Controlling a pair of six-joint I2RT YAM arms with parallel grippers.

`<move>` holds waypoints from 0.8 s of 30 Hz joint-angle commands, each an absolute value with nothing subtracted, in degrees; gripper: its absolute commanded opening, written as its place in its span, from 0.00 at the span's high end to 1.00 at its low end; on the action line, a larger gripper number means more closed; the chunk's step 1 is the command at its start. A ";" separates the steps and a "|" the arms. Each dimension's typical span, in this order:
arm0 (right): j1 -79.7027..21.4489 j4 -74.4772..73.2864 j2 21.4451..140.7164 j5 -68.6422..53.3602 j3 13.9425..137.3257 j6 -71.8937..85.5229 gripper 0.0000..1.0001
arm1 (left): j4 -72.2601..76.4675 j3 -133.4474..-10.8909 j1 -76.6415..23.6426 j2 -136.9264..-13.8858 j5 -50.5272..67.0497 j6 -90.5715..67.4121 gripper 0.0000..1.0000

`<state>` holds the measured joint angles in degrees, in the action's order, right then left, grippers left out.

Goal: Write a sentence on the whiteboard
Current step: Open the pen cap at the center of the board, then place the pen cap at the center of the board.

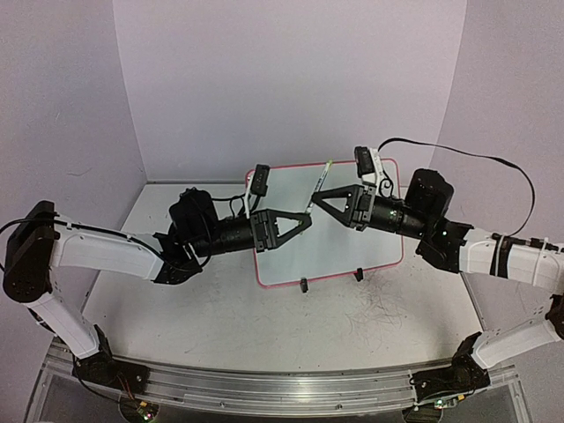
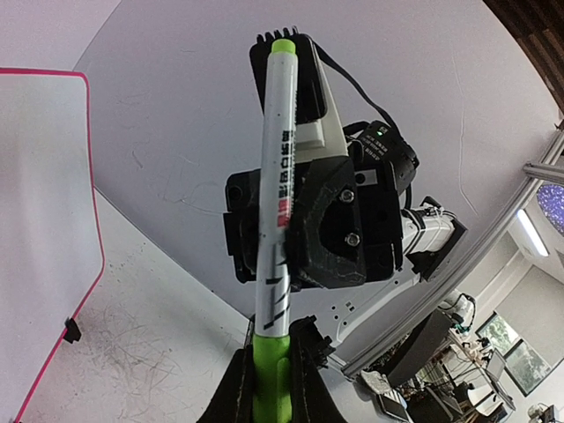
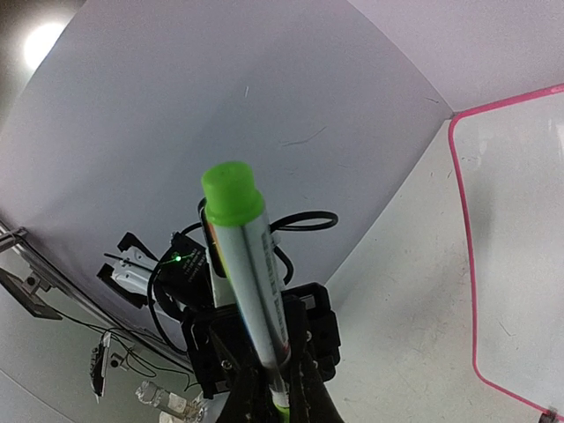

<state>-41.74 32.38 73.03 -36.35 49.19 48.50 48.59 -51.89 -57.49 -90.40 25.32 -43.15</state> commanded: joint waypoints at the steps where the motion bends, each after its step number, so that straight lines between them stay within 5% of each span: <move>1: -38.68 44.31 70.88 -29.83 52.01 51.43 1.00 | 45.26 -48.05 -58.48 -88.94 28.19 -42.83 1.00; 16: -37.65 43.71 70.55 -26.71 50.40 48.18 1.00 | 42.40 -38.39 -57.61 -79.27 19.60 -43.53 1.00; 24: -37.33 35.04 66.01 -23.51 49.51 41.30 1.00 | 10.20 -33.03 -53.81 -63.64 -10.72 -48.76 1.00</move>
<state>-37.71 37.44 69.29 -25.55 48.95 46.31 31.17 -33.35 -55.14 -70.42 10.73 -44.46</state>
